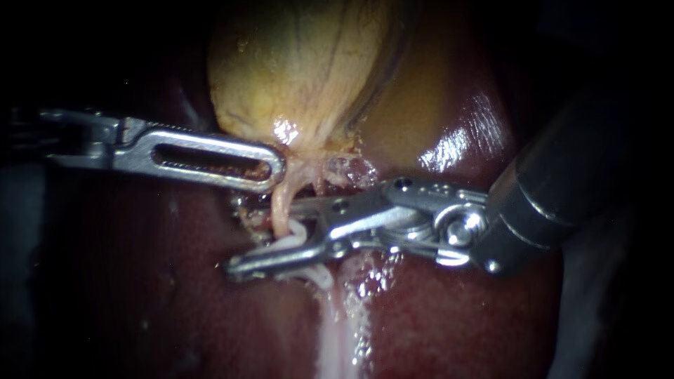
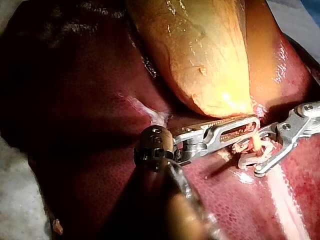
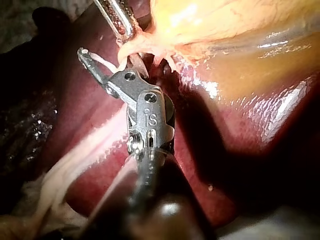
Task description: Clipping third clip left tube
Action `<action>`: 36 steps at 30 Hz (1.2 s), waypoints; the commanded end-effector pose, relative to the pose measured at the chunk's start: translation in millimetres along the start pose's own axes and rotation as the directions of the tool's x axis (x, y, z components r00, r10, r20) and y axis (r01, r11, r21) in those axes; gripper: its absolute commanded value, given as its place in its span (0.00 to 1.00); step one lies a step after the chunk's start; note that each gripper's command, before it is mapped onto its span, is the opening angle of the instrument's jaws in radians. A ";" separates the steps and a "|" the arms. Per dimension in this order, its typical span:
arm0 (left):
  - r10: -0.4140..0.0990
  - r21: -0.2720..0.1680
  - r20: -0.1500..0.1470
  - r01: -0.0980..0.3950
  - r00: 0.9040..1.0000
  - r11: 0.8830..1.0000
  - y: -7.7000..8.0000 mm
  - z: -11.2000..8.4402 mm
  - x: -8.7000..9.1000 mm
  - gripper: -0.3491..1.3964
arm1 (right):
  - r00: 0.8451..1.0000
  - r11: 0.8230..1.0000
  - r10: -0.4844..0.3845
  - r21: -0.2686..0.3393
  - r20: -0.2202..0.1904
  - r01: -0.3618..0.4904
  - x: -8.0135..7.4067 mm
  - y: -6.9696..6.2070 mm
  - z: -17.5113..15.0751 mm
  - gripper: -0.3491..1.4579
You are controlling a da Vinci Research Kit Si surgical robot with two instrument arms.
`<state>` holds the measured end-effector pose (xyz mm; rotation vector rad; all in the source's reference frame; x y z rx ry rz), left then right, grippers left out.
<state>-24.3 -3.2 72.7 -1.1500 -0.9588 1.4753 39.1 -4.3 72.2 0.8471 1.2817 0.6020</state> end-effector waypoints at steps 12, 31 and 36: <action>0.000 0.000 0.001 0.000 1.000 1.000 0.0 0.0 0.0 0.00 | 0.999 0.999 0.053 0.004 -0.003 -0.053 -0.1 -0.1 -0.7 0.37; 0.001 -0.001 0.002 -0.001 1.000 1.000 -0.4 0.0 0.1 0.00 | 0.978 0.980 0.196 0.001 0.068 -0.197 -2.9 0.2 -1.2 0.00; 0.001 -0.001 0.002 -0.001 1.000 1.000 -0.5 0.0 0.1 0.00 | 0.978 0.981 0.195 0.005 0.071 -0.196 -3.0 0.2 -1.2 0.00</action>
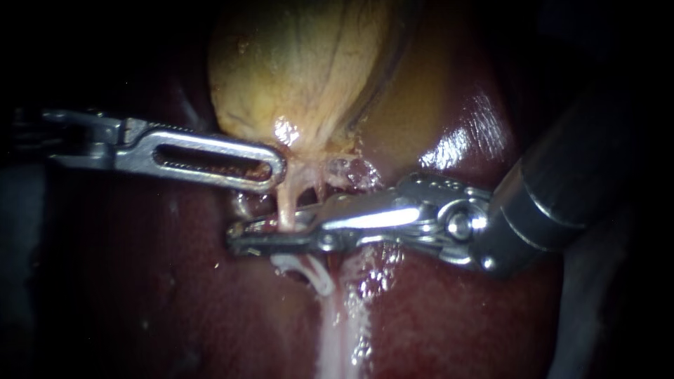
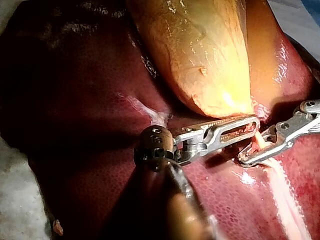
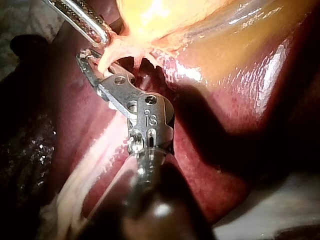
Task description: Clipping third clip left tube
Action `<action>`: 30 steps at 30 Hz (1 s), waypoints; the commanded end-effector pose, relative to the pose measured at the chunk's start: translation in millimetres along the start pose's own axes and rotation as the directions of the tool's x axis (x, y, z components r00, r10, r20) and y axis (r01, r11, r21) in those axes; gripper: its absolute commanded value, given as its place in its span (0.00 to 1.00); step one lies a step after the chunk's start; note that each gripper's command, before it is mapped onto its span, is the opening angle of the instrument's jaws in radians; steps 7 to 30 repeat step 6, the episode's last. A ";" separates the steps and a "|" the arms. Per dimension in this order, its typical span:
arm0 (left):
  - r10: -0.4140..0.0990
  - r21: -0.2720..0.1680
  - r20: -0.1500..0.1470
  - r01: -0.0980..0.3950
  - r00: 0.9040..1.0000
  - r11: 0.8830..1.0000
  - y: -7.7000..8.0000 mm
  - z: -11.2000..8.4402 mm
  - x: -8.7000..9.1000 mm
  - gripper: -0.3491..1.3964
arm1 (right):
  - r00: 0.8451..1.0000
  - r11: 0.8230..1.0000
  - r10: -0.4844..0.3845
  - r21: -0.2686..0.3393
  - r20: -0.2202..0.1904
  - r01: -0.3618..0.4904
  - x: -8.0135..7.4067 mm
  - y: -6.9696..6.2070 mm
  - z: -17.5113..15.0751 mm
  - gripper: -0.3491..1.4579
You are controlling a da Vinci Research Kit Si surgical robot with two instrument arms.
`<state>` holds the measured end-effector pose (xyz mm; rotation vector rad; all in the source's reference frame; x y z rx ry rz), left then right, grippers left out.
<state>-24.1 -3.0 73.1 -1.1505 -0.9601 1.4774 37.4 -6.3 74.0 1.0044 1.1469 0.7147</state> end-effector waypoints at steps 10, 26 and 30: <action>0.000 0.000 0.000 0.000 1.000 1.000 -0.2 0.0 0.1 0.00 | 1.000 1.000 -0.001 0.001 0.001 0.001 0.0 0.0 0.0 0.00; 0.000 0.000 0.000 0.000 1.000 1.000 -0.2 0.0 0.1 0.00 | 1.000 1.000 -0.001 0.001 0.001 0.001 0.0 0.0 0.0 0.00; 0.000 0.000 0.000 0.000 1.000 1.000 -0.2 0.0 0.1 0.00 | 1.000 1.000 -0.001 0.001 0.001 0.001 0.0 0.0 0.0 0.00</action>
